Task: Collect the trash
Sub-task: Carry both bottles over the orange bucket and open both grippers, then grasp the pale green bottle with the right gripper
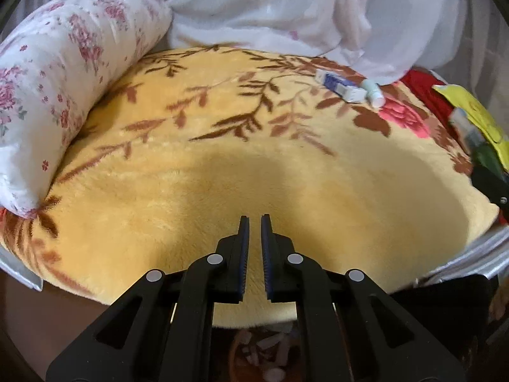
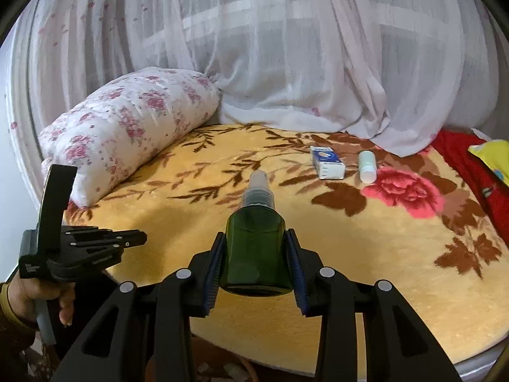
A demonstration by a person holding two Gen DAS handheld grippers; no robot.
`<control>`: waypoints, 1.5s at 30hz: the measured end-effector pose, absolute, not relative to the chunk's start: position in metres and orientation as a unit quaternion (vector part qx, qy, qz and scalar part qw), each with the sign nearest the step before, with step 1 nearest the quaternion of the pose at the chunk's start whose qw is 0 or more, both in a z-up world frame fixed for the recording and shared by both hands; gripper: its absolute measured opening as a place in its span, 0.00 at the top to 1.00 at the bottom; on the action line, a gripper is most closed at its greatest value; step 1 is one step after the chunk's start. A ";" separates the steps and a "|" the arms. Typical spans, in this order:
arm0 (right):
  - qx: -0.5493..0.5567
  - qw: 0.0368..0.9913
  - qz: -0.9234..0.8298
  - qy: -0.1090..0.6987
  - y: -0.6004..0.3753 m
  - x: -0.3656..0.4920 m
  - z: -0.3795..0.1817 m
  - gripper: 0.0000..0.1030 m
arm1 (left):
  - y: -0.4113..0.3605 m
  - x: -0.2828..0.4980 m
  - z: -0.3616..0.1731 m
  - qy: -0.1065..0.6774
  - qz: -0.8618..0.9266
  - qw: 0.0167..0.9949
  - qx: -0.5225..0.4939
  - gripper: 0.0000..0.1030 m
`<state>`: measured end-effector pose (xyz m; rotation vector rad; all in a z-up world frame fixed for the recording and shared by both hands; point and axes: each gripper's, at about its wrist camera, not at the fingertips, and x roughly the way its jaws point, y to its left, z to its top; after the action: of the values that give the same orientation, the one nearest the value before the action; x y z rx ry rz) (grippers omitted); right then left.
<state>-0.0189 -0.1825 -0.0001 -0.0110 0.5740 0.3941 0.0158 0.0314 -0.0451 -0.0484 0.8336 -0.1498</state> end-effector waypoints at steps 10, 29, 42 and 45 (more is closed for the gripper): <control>-0.013 0.888 0.274 0.368 -0.147 -0.057 -0.048 0.64 | 0.012 -0.017 -0.027 0.374 -0.097 0.922 -0.016 0.92; 0.004 0.883 0.254 0.394 -0.152 -0.071 -0.065 0.23 | 0.026 -0.030 -0.031 0.380 -0.073 0.921 -0.039 0.30; -0.010 0.934 0.155 0.323 -0.209 0.005 -0.014 0.23 | 0.008 -0.011 -0.037 0.390 -0.102 0.913 -0.055 0.23; -0.015 0.942 0.122 0.311 -0.227 0.049 0.003 0.23 | 0.003 -0.006 -0.037 0.387 -0.108 0.914 -0.054 0.23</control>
<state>0.0494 -0.2274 0.0025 -0.0307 0.6339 0.2490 -0.0060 0.0034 -0.0366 -0.1107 0.7978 -0.2228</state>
